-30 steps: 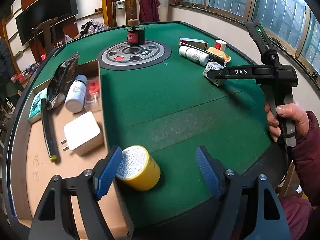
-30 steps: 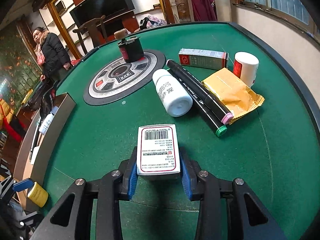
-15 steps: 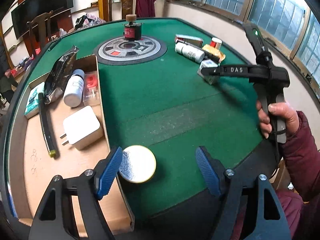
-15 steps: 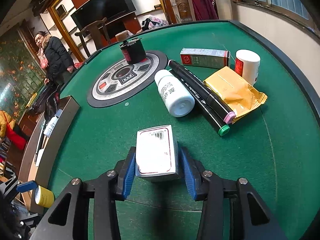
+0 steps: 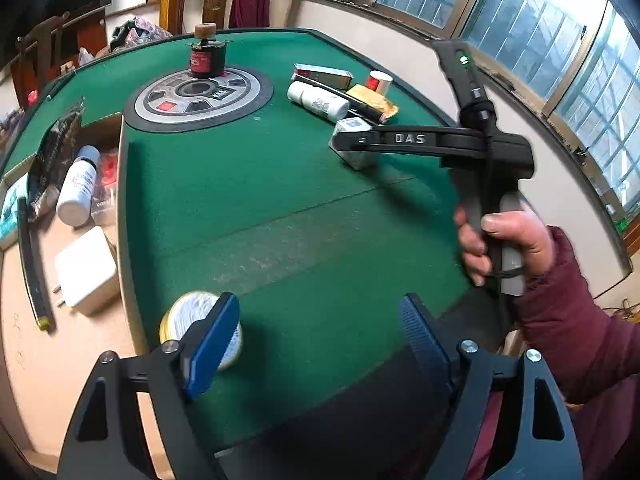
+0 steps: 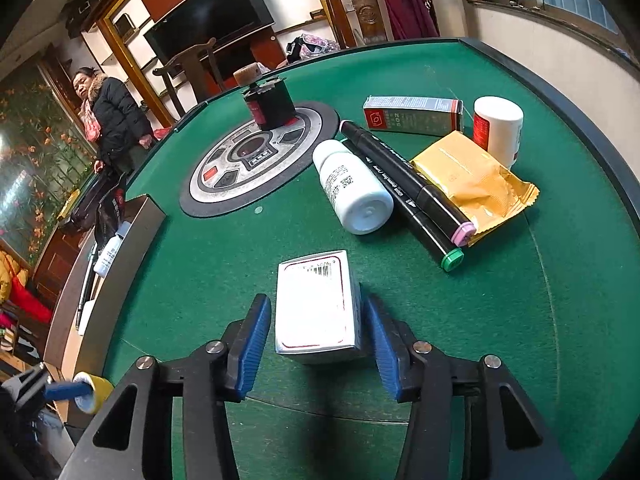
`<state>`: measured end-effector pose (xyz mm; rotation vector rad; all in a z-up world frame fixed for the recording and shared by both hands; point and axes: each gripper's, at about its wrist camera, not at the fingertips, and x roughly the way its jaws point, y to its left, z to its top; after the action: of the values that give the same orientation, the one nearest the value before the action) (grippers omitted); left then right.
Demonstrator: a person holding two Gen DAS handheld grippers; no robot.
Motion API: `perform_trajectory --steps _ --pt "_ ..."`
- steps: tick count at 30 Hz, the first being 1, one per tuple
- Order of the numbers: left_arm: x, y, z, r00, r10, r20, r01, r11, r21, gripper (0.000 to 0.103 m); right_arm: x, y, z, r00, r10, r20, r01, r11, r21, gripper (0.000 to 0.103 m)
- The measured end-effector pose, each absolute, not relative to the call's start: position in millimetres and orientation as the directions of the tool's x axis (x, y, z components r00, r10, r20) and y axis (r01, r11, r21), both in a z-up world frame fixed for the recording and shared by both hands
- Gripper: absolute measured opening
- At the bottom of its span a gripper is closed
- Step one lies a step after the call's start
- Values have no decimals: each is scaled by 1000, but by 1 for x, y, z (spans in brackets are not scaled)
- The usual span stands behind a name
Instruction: Organize objects
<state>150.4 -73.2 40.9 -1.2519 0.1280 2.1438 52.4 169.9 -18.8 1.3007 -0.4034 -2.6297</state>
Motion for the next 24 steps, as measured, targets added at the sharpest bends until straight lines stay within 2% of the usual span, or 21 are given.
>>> perform_trajectory --steps 2,9,12,15,19,24 --pt "154 -83 43 -373 403 -836 -532 -831 -164 82 52 170 -19 -601 -281 -748 42 -946 322 54" --pt "159 -101 37 -327 361 -874 -423 -882 -206 82 52 170 -19 -600 -293 -744 50 -943 330 58" --pt "153 -87 31 -365 290 -885 -417 -900 -124 82 52 171 -19 -600 -295 -743 51 -942 333 58" --pt "141 -78 29 -388 260 -884 -386 -917 -100 83 53 172 -19 -601 -297 -742 50 -941 336 59" --pt "120 -69 15 -347 346 -872 -398 -896 -198 83 54 173 -19 -601 -299 -741 50 -940 339 59" --pt "118 -53 33 -436 365 -823 -465 -874 -141 83 54 174 -19 -602 -303 -739 49 -938 344 59"
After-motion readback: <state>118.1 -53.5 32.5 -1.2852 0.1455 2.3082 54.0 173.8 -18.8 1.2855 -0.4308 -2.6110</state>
